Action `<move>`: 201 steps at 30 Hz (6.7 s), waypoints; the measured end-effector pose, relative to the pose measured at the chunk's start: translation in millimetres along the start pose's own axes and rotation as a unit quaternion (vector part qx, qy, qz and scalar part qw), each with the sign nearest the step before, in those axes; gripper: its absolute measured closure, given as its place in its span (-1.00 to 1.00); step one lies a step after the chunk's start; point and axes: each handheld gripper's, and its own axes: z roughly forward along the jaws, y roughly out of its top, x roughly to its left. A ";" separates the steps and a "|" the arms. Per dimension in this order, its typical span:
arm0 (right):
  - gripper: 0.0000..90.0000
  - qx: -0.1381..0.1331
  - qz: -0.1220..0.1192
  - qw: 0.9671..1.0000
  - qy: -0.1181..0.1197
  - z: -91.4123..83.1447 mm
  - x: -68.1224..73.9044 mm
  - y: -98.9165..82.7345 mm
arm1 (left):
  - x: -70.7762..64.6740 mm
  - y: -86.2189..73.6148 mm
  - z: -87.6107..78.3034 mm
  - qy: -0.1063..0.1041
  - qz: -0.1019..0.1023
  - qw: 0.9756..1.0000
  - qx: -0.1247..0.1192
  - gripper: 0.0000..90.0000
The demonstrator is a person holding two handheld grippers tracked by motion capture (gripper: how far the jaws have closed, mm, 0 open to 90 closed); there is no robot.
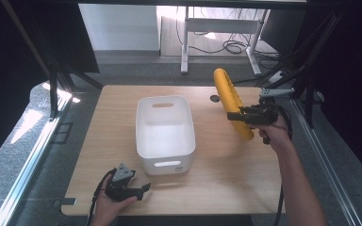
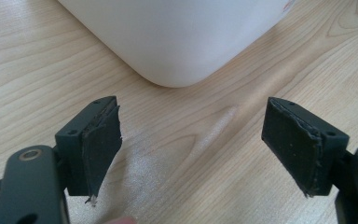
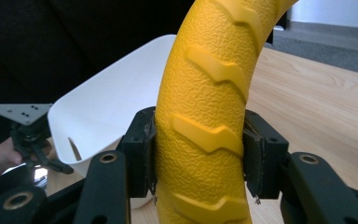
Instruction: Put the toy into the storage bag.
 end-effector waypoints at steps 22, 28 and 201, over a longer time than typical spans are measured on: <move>0.16 -0.016 -0.010 1.000 0.019 5.6 19.7 -3.9 | -0.4 -0.1 -0.5 0.000 -0.002 1.000 -0.002 -0.56; 0.16 -0.035 -0.020 0.999 0.019 4.1 29.7 -1.6 | -0.3 -0.2 -0.1 0.000 -0.002 1.000 -0.002 -0.56; 0.15 -0.051 -0.119 0.969 0.209 94.2 156.9 60.3 | -1.7 -0.9 -0.8 0.001 -0.001 1.000 -0.003 -0.56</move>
